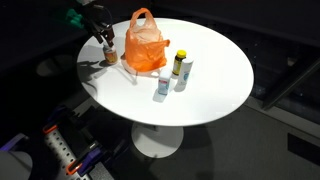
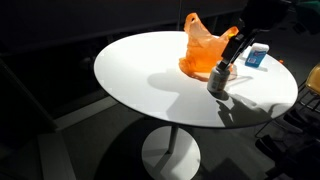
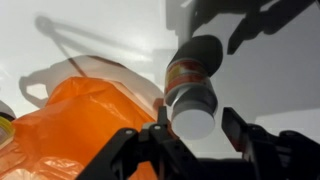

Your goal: Take the white and orange bottle out of the plastic bag and put it on the table

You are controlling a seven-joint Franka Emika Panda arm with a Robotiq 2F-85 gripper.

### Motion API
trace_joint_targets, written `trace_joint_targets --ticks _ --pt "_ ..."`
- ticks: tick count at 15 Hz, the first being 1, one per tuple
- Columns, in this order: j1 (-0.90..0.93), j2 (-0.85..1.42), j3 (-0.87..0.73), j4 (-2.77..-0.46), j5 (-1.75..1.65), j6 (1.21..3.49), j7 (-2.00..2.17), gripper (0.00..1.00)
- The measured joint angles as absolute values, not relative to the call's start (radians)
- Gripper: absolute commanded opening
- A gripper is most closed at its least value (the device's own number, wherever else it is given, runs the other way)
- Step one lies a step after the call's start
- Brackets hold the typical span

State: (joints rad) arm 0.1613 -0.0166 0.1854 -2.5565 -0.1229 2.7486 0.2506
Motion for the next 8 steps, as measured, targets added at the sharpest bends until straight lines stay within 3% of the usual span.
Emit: trace_joint_targets --ticks 2,8 --pt "0.161 -0.036 0.182 -2.556 -0.120 2.726 0.252 1.00" --pt "0.135 -0.163 0.167 -2.520 -0.093 2.453 0.286 1.00"
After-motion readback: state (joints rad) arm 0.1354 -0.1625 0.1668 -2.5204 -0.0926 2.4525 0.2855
